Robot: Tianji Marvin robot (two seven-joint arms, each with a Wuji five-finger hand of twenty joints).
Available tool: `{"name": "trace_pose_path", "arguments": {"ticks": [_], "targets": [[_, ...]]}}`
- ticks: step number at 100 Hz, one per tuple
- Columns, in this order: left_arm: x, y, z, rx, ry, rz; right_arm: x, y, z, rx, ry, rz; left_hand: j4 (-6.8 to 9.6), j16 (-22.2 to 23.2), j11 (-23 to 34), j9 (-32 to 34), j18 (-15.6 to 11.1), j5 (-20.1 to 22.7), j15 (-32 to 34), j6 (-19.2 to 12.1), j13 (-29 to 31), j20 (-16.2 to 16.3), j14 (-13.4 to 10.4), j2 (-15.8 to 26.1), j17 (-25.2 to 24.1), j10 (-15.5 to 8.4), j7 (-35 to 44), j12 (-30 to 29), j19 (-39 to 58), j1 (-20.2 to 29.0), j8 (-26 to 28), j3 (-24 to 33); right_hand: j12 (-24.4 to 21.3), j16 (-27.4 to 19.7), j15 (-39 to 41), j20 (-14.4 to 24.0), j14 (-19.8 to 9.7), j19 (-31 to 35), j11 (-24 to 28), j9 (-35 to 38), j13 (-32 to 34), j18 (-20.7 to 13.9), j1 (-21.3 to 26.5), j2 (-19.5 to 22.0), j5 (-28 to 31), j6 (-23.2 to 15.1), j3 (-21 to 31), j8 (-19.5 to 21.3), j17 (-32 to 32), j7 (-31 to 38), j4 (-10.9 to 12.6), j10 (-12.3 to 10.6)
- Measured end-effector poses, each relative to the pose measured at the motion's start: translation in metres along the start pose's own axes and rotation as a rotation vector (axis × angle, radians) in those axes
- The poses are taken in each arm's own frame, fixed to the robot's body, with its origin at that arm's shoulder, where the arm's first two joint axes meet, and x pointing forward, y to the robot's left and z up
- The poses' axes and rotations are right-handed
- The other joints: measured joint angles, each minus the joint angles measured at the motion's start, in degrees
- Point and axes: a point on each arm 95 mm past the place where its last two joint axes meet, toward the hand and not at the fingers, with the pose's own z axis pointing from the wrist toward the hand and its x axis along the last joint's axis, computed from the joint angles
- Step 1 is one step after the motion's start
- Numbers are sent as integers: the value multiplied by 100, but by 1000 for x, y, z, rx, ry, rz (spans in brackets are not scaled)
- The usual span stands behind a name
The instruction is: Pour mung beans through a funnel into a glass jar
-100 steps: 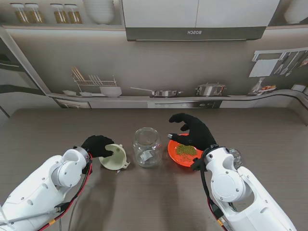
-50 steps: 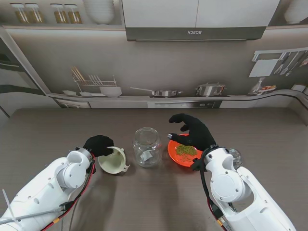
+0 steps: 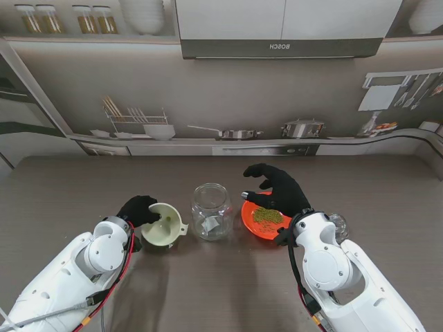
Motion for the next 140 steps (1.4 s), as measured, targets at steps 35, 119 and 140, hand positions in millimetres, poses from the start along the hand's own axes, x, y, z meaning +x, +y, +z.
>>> {"name": "trace_pose_path", "arguments": {"ticks": [35, 119, 140], "targets": [[22, -32, -18, 18, 1, -137, -1, -1, 0, 9, -8, 4, -176, 32, 384, 705, 565, 318, 436, 141, 863, 320, 157, -860, 878, 53, 501, 112, 398, -538, 166, 1337, 0, 0, 0, 0, 1, 0, 0, 0, 0, 0, 0, 22, 0, 58, 0, 0, -6, 0, 4, 11], [131, -82, -3, -89, 113, -247, -3, -2, 0, 17, -28, 4, -176, -223, 381, 843, 633, 443, 461, 139, 1040, 60, 161, -986, 1105, 53, 502, -20, 530, -585, 211, 1410, 0, 0, 0, 0, 1, 0, 0, 0, 0, 0, 0, 70, 0, 68, 0, 0, -63, 0, 53, 27], [144, -77, 9, -122, 116, -225, -4, -2, 1, 15, -33, 9, -176, -236, 377, 843, 634, 443, 462, 139, 1040, 5, 161, -987, 1106, 53, 502, -24, 545, -585, 217, 1410, 0, 0, 0, 0, 1, 0, 0, 0, 0, 0, 0, 70, 1, 71, 0, 0, -65, 0, 54, 28]]}}
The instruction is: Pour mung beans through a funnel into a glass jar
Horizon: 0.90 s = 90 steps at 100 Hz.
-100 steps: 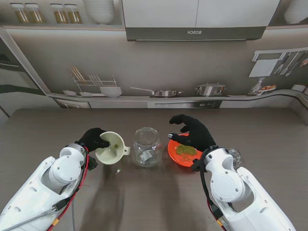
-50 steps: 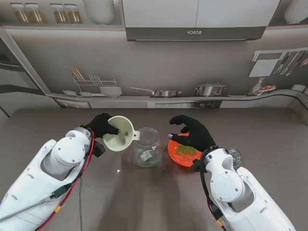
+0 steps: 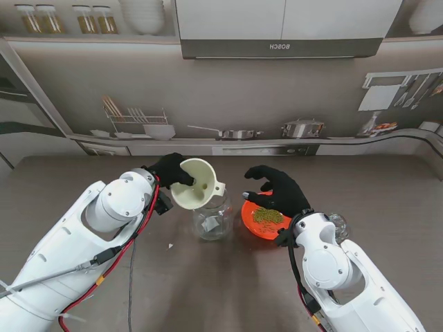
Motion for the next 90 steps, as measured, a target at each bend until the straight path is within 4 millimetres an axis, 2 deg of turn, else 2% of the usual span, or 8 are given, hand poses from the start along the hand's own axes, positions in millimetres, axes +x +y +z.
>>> {"name": "trace_pose_path", "arguments": {"ticks": [42, 71, 83, 90], "targets": [[-1, 12, 19, -91, -69, 51, -4, -1, 3, 4, -8, 6, 0, -75, -125, 1, 0, 0, -13, -2, -12, -95, 0, 5, -10, -1, -2, -55, 1, 0, -15, -15, 0, 0, 0, 0, 1, 0, 0, 0, 0, 0, 0, 2, 0, 12, 0, 0, -3, 0, 1, 5], [-9, 14, 30, -117, -110, 104, -5, -1, 3, 6, -10, 11, 0, -153, -456, -121, 0, 0, -223, -83, -188, -377, 4, 179, -238, -2, -130, -205, -38, 77, -223, -341, 0, 0, 0, 0, 1, 0, 0, 0, 0, 0, 0, 3, 0, 57, 0, 0, -4, 0, 1, 9], [-12, 14, 34, -123, -119, 119, -5, -1, 3, 7, -11, 12, 2, -167, -646, -286, -39, -17, -384, -163, -360, -444, 6, 373, -409, -1, -281, -267, -157, 133, -308, -614, 0, 0, 0, 0, 1, 0, 0, 0, 0, 0, 0, 3, 0, 61, 0, 0, -4, 0, 1, 9], [-13, 13, 37, -124, -120, 125, -5, -1, 3, 7, -12, 12, 14, -167, -837, -507, -103, -191, -445, -247, -492, -446, 7, 695, -546, 10, -384, -412, -228, 133, -310, -867, 0, 0, 0, 0, 1, 0, 0, 0, 0, 0, 0, 3, 0, 71, 0, 0, -4, 0, 1, 13]]}}
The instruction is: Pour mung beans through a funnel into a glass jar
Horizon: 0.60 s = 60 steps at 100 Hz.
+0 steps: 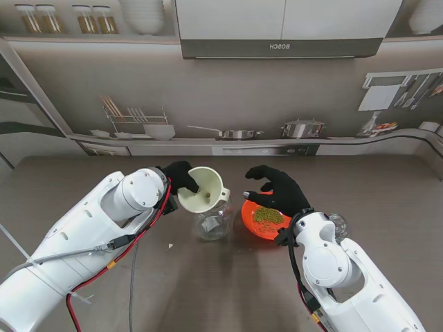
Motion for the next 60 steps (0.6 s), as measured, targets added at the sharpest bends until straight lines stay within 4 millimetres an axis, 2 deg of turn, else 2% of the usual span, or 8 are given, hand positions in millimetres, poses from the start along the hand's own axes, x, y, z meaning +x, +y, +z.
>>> {"name": "trace_pose_path", "arguments": {"ticks": [5, 15, 33, 35, 60], "targets": [[0, 0, 2, 0, 2, 3, 0, 0, 0, 0, -1, 1, 6, 0, -10, -181, -45, -132, -16, -30, -118, 0, 0, 119, -127, 21, -118, -130, -35, 8, 10, -141, 0, 0, 0, 0, 0, 0, 0, 0, 0, 0, 0, 0, 0, 1, 0, 0, 0, 0, 1, 80], [2, -1, 4, -3, 10, 6, -1, 0, 0, 1, -3, 4, 13, 0, 13, -352, -82, -263, -72, -67, -169, 0, 0, 200, -158, 58, -300, -485, -95, 17, 50, -327, 0, 0, 0, 0, 0, 0, 0, 0, 0, 0, 0, 0, 0, 10, 0, 0, 0, 0, 1, 80], [5, -1, 5, -8, 24, 15, -1, 0, 0, 0, -6, 8, 20, 0, 11, -462, -95, -374, -146, -67, -173, 0, 0, 292, -174, 61, -455, -569, -149, -92, 12, -491, 0, 0, 0, 0, 1, 0, 0, 0, 0, 0, 0, 1, 0, 45, 0, 0, 0, 0, 1, 81], [5, -1, 5, -9, 25, 16, -1, 0, 0, 0, -6, 8, 130, 0, 11, -464, -96, -374, -147, -67, -176, 0, 0, 292, -177, 61, -465, -571, -151, -87, 8, -500, 0, 0, 0, 0, 1, 0, 0, 0, 0, 0, 0, 1, 0, 46, 0, 0, 0, 0, 1, 81], [7, 0, 7, -17, 33, 50, -2, 0, 0, 0, -9, 13, 149, 0, 9, -525, -130, -432, -207, -67, -267, 0, 0, 422, -264, 63, -653, -643, -200, -140, -81, -812, 0, 0, 0, 0, 2, 0, 0, 0, 0, 0, 1, 2, 1, 72, 0, 0, -1, 0, 1, 81]]}}
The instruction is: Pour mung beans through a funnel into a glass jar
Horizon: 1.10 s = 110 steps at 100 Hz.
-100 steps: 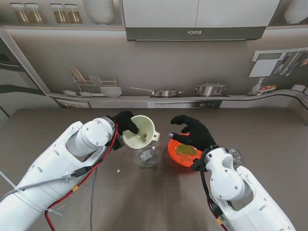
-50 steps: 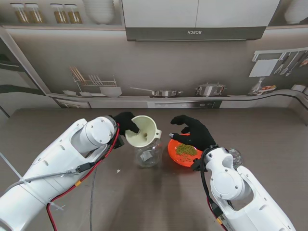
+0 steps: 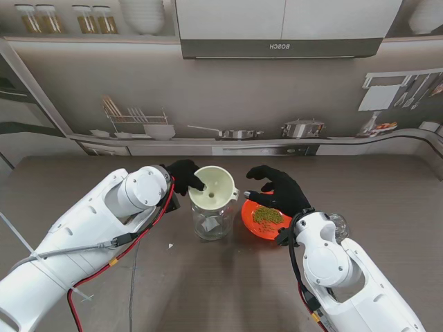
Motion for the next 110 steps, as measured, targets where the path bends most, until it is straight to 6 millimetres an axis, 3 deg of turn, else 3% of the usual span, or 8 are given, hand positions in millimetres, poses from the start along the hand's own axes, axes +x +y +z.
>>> {"name": "trace_pose_path", "arguments": {"ticks": [5, 30, 32, 41, 51, 75, 93, 110], "targets": [[0, 0, 0, -1, 0, 4, 0, 0, 0, 0, 0, 0, 153, 0, 0, -6, -21, -3, -11, -4, -40, 0, 0, 33, -42, 0, -123, -3, -23, -48, -11, -52, 0, 0, 0, 0, 1, 0, 0, 0, 0, 0, 0, 0, 0, 1, 0, 0, 0, 0, 0, 0], [-1, -1, -2, 4, 1, 29, -1, 0, 0, 1, -2, 3, 231, 9, -66, -316, -153, -21, -288, -268, -441, 0, -6, 425, -502, 3, -731, -82, -309, -360, 94, -471, 0, 0, 0, 0, 2, 0, 0, 0, 0, 0, 1, 0, 0, 10, 0, 0, 0, 0, 0, 0], [-1, -1, -2, 7, 3, 28, -1, 0, 0, 1, -2, 3, 386, 9, -97, -376, -172, -25, -317, -277, -457, 0, -6, 478, -532, 3, -808, -89, -319, -436, 94, -434, 0, 0, 0, 0, 2, 0, 0, 0, 0, 0, 1, 0, 0, 11, 0, 0, 0, 0, 0, 0], [-2, -2, -3, 20, 14, 23, -1, 0, 0, 2, -3, 4, 350, 9, -151, -431, -187, -148, -396, -325, -495, 2, -6, 567, -579, 3, -1035, -145, -381, -587, 100, -479, 0, 0, 4, 0, 3, 0, 0, 0, 72, 0, 1, 0, 0, 13, 0, 0, -1, 0, 0, 0], [-3, -2, -4, 27, 22, 26, -1, -1, 1, 4, -3, 6, 569, 10, -194, -504, -218, -245, -485, -340, -587, 2, -6, 686, -635, 3, -1295, -158, -468, -652, 105, -560, 0, 0, 4, 0, 4, 0, 0, 1, 82, 0, 7, 0, 1, 22, 0, 0, -1, 0, 0, 0], [-5, -4, -7, 42, 26, 42, -1, -1, 1, 8, -4, 9, 687, -54, -475, -775, -271, -388, -744, -200, -746, 0, -6, 901, -784, 11, -2159, -395, -625, -718, -240, -735, 0, 0, 4, 0, 6, 0, 0, 1, 82, 0, 7, 0, 1, 50, 0, -2, -1, 0, 0, 1], [-9, -5, -11, 48, 31, 47, -1, -1, 1, 10, -4, 11, 687, -506, -1401, -1204, -518, -702, -1970, -84, -1540, -308, -3, 966, -1504, 15, -2828, -1383, -1381, -718, -644, -1068, 0, 0, 4, 0, 5, 0, 0, 1, 82, 0, 8, 0, 1, 72, 0, -57, -1, 0, 0, 1], [-13, -5, -16, 53, 36, 16, -1, -2, 1, 12, -5, 12, 692, -1610, -2395, -1861, -691, -1184, -3777, -156, -2417, -845, -1, 978, -2169, 45, -3451, -2722, -2737, -717, -1134, -1601, 0, 0, 4, 0, 5, 0, 0, 1, 82, 0, 8, 0, 1, 73, 0, -61, -1, 0, 0, 1]]}}
